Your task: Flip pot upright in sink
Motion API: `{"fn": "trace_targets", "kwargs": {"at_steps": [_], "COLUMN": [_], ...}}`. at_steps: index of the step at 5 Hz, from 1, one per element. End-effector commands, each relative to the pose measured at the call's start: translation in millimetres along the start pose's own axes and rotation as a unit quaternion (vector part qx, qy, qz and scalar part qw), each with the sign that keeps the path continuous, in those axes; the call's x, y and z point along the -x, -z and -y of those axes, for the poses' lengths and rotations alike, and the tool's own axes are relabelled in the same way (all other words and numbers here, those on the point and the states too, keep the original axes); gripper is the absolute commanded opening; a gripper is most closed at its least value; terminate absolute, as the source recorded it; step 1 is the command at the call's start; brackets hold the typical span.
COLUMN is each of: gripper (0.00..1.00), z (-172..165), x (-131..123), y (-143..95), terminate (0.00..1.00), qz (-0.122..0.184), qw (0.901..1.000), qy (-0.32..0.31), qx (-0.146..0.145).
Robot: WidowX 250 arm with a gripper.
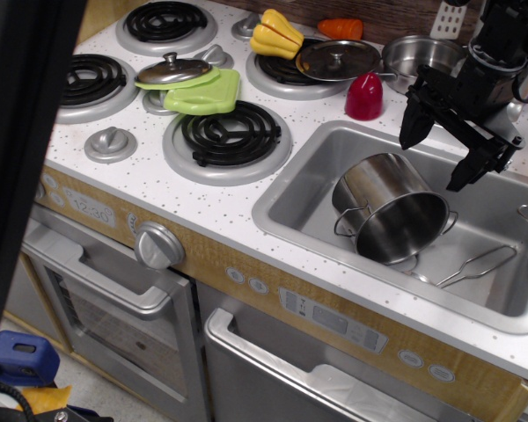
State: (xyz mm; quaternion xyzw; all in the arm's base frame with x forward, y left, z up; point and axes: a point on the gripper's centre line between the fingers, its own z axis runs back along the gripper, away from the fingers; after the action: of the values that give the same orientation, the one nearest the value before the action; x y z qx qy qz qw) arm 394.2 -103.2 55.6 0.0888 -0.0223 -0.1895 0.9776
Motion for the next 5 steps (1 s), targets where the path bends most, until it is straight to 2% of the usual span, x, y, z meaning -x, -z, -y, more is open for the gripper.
{"fn": "trace_targets", "kwargs": {"at_steps": [1,3,4,5], "gripper": [1.0,1.0,1.0,1.0], "z": [0.0,4.1,3.0,3.4], "x": [0.0,0.1,0.3,2.0], "y": [0.0,-8.8,-7.0,-2.0], "terminate": [0.0,0.0,0.0,0.0], "qz": [0.0,0.014,0.037,0.059], "qw": [1.0,0.9963,0.9915,0.9822], "qy": [0.0,0.011,0.025,0.025], "qx": [0.0,-0.084,-0.122,-0.176]}}
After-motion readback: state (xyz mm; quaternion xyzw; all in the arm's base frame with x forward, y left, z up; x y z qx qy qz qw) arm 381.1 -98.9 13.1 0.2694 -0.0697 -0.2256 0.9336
